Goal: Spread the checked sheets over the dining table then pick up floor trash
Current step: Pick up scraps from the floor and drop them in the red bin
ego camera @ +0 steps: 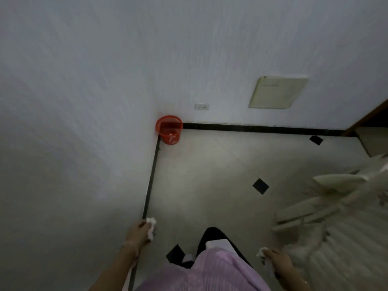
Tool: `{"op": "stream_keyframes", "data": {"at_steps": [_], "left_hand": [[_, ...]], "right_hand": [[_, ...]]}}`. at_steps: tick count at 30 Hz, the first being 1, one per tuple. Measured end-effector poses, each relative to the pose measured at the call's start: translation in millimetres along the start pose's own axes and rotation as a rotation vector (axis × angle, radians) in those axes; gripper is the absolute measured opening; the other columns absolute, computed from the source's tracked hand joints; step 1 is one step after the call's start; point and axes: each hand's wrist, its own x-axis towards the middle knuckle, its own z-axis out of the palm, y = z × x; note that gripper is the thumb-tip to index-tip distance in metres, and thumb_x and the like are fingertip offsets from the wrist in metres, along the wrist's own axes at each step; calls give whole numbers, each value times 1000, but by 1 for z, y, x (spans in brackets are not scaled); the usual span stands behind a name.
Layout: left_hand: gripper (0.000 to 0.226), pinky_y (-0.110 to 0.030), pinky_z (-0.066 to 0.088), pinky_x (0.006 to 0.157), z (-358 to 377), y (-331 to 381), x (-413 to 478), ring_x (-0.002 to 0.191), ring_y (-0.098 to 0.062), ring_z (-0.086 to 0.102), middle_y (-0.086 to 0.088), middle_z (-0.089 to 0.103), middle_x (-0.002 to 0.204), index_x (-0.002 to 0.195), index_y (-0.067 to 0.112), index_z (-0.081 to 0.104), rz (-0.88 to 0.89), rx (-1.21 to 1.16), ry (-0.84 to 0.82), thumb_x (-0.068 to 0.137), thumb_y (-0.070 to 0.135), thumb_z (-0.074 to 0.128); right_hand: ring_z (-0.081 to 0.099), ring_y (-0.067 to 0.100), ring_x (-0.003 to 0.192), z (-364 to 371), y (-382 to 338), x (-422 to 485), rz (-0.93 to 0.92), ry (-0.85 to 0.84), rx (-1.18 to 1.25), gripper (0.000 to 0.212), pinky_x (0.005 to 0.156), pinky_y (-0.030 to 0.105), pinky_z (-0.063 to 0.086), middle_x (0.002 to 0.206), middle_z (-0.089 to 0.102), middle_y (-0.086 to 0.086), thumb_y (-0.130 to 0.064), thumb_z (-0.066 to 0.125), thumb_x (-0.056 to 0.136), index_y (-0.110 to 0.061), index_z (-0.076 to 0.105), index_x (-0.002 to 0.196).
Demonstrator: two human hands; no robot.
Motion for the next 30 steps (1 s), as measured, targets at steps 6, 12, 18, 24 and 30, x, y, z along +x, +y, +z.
{"op": "stream_keyframes", "data": {"at_steps": [6,12,18,24,30], "left_hand": [[9,-12,48,43,69,141,92,69,-15,55,-7,58,79,99,4,56,101,-76,-56,94,4,48],[13,-24,40,60,81,171,172,46,-14,60,-13,60,76,92,-4,62,-132,-41,55,92,3,51],[31,-28,42,59,70,198,202,65,-26,54,-17,61,88,119,-9,53,-377,-68,199,92,6,53],[23,-24,48,43,57,243,255,71,-29,47,-15,53,87,112,-13,55,-383,-59,305,93,-3,47],[25,-25,51,49,59,331,355,64,-26,55,-14,60,76,104,-14,57,-444,-189,282,88,5,59]], "right_hand": [[45,11,25,31,-114,71,7,-7,-40,21,28,13,32,36,55,10,6,52,90,13,60,72],[46,22,56,80,-276,146,-2,-132,-175,20,42,21,39,68,52,14,-2,49,94,1,54,75],[54,19,61,163,-441,190,-182,-289,-365,12,54,24,41,74,59,14,-9,56,90,-7,61,80],[55,18,62,279,-554,224,-216,-408,-409,16,55,24,43,76,61,10,-8,55,92,1,62,103],[53,21,68,384,-623,256,-124,-425,-410,12,58,26,43,82,59,11,-2,56,90,1,60,101]]}}
